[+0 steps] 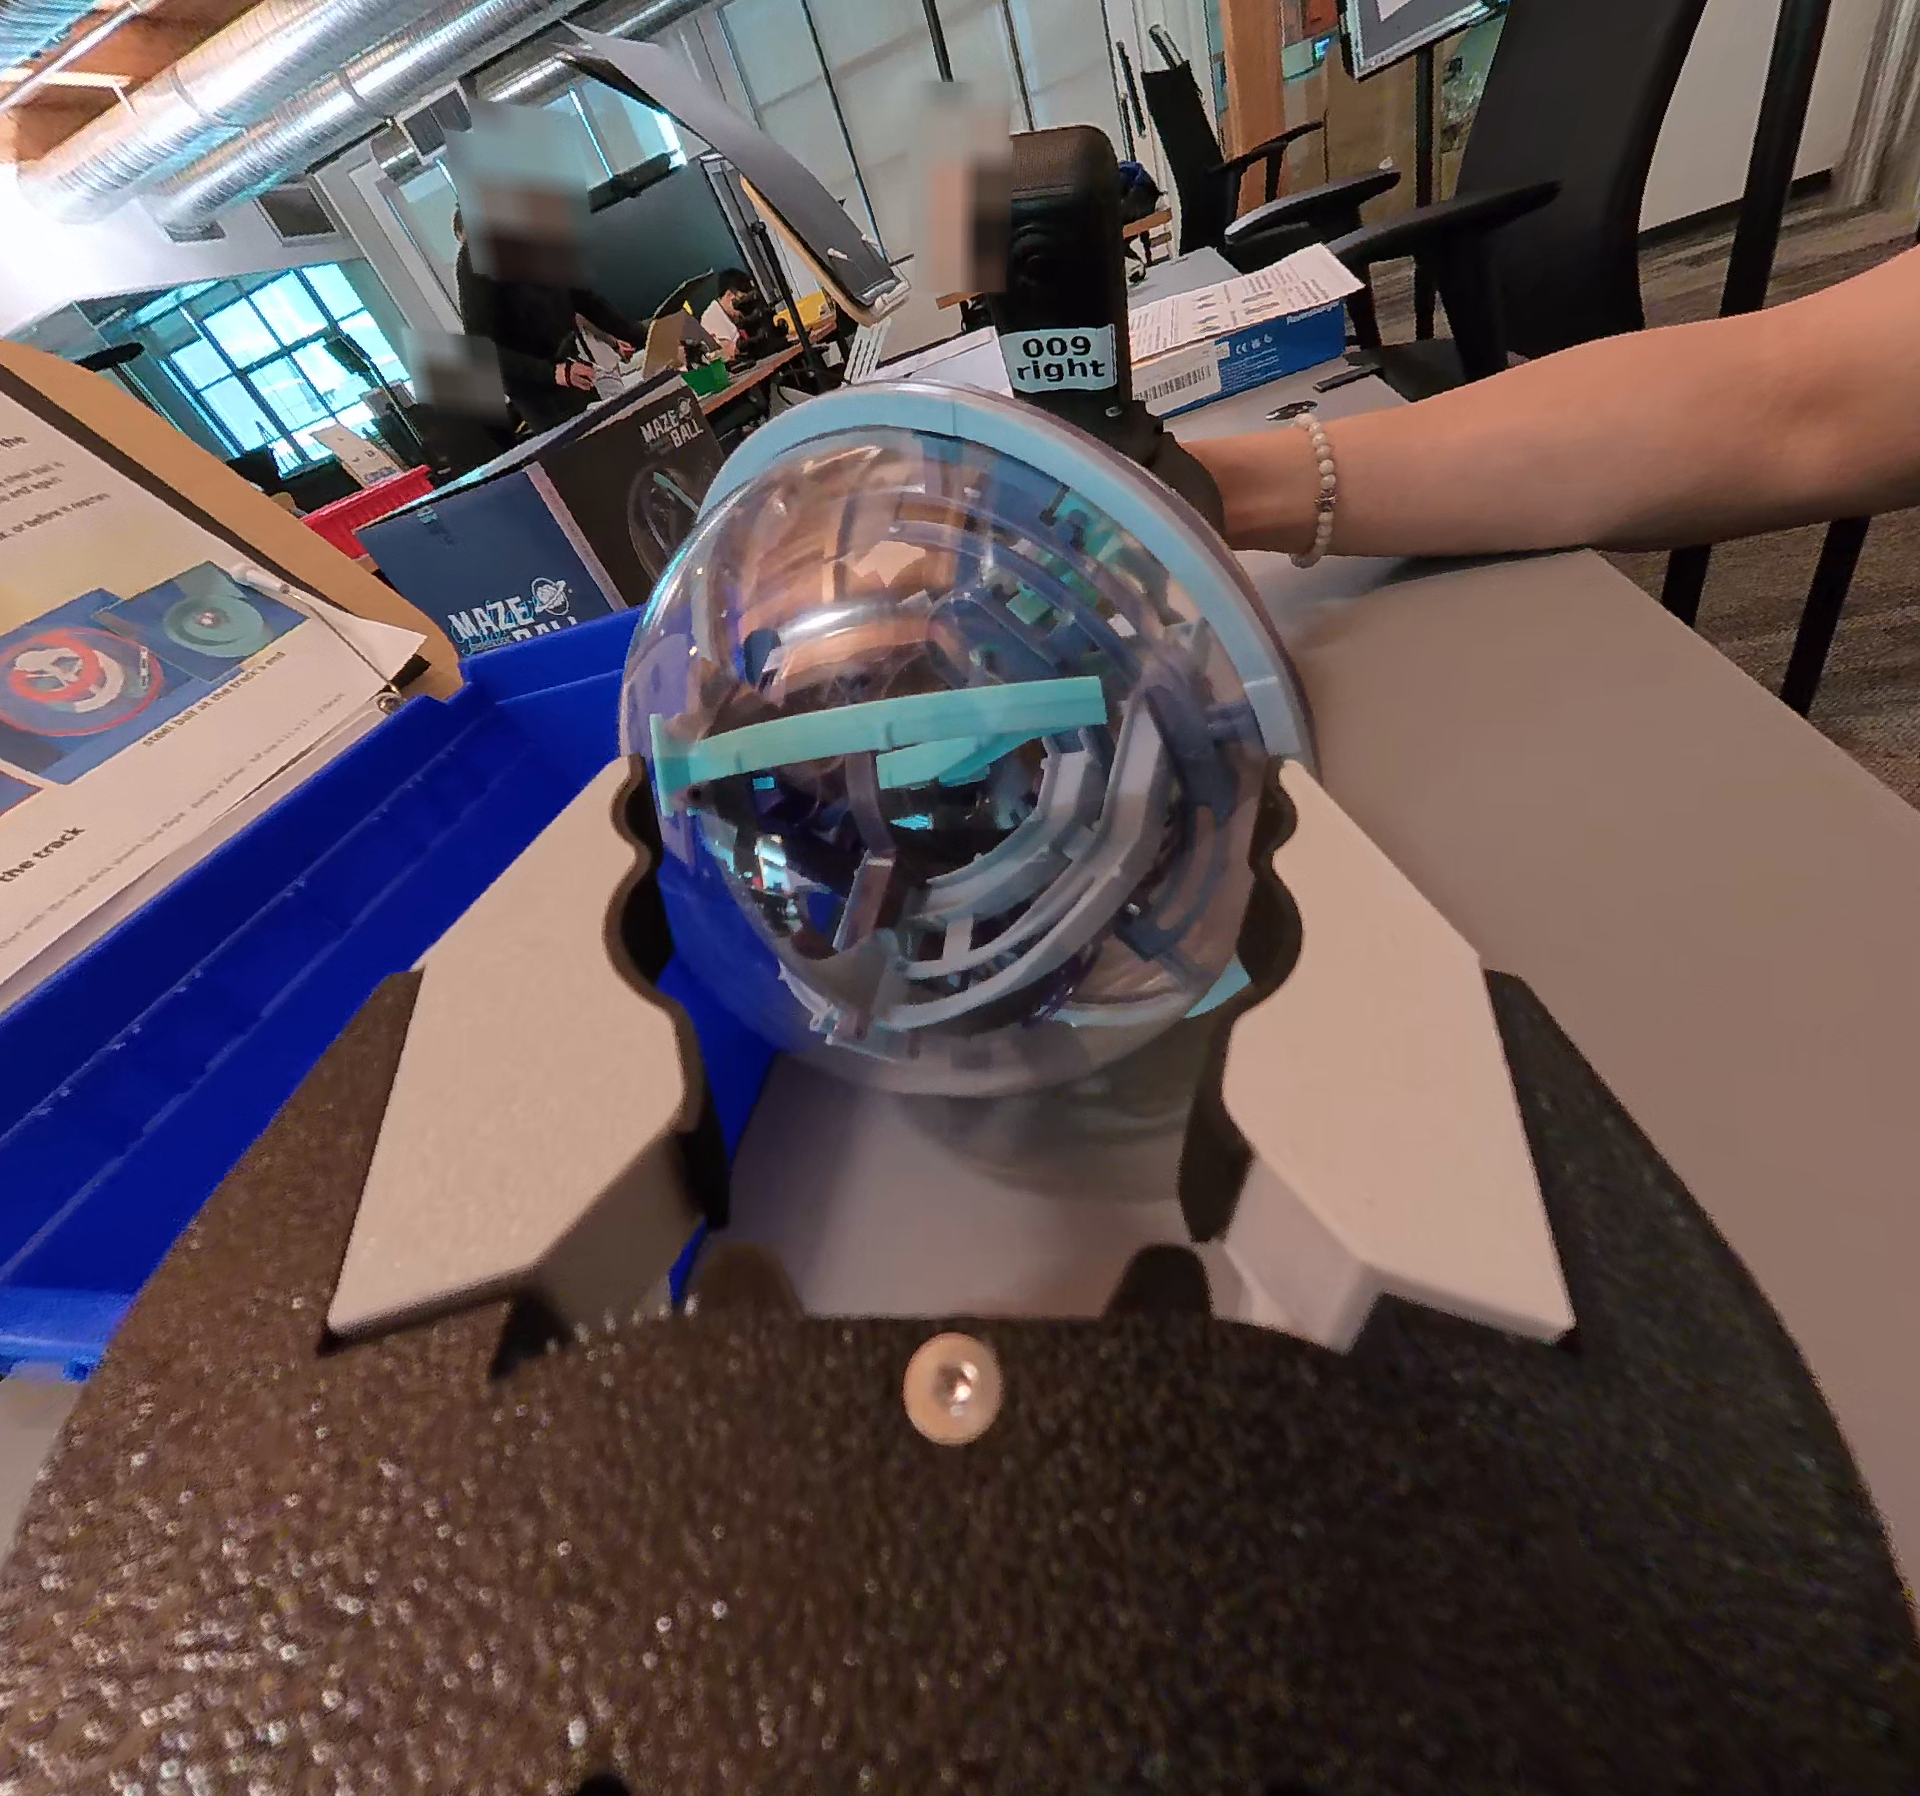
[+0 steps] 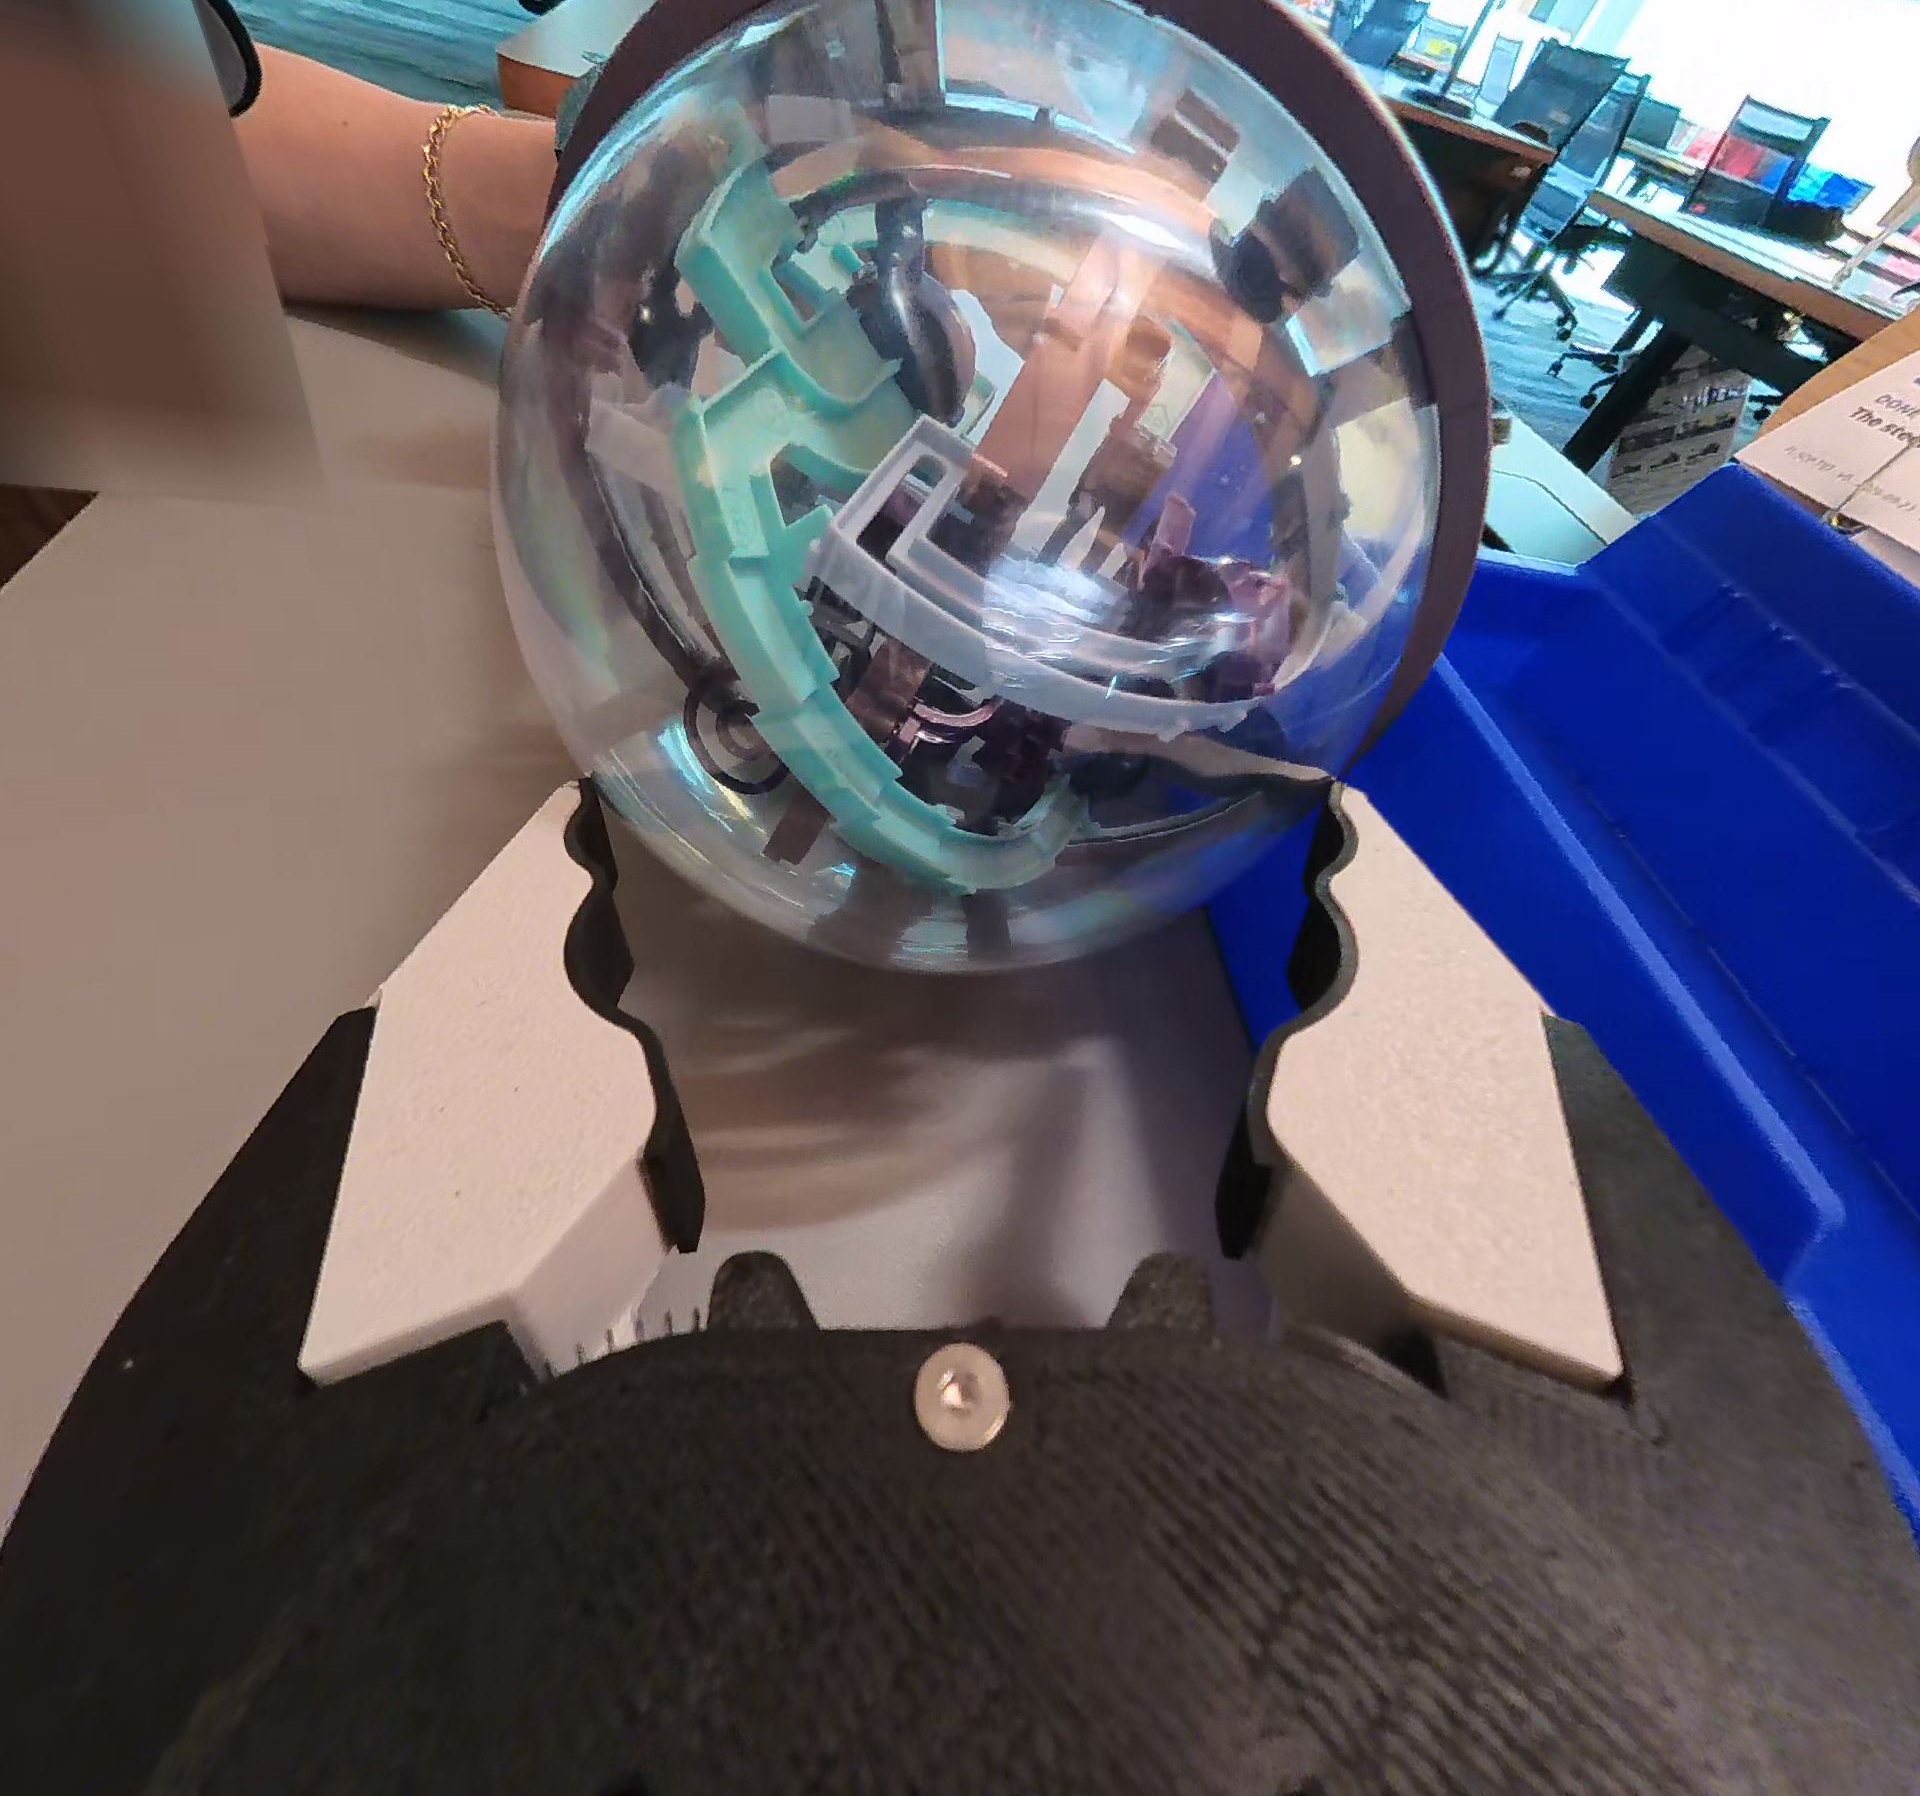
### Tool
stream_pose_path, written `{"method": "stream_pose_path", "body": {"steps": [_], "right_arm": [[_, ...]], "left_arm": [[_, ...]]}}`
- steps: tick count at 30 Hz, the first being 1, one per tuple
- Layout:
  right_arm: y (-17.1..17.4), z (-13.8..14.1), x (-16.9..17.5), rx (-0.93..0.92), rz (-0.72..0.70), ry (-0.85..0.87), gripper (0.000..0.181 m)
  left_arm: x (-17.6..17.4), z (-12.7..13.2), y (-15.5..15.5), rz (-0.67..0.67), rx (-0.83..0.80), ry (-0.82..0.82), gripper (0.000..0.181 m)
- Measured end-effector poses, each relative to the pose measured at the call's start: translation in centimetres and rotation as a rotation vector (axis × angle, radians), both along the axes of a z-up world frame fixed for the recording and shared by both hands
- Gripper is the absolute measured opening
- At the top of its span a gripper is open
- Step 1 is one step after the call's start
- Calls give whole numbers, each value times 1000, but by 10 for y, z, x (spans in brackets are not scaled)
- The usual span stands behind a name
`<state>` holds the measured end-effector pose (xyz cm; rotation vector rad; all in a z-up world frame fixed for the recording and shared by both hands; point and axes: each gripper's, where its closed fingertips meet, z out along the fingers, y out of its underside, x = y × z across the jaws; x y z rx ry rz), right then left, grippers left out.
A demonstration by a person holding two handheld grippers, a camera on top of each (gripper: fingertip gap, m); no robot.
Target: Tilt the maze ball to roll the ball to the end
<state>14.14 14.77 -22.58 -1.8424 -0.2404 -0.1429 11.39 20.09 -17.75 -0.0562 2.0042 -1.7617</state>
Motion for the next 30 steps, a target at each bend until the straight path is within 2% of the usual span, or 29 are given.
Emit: {"method": "stream_pose_path", "body": {"steps": [30], "right_arm": [[3,-8,-2,-67,-2,86,128]], "left_arm": [[-1,6,0,8,-22,57,109]]}}
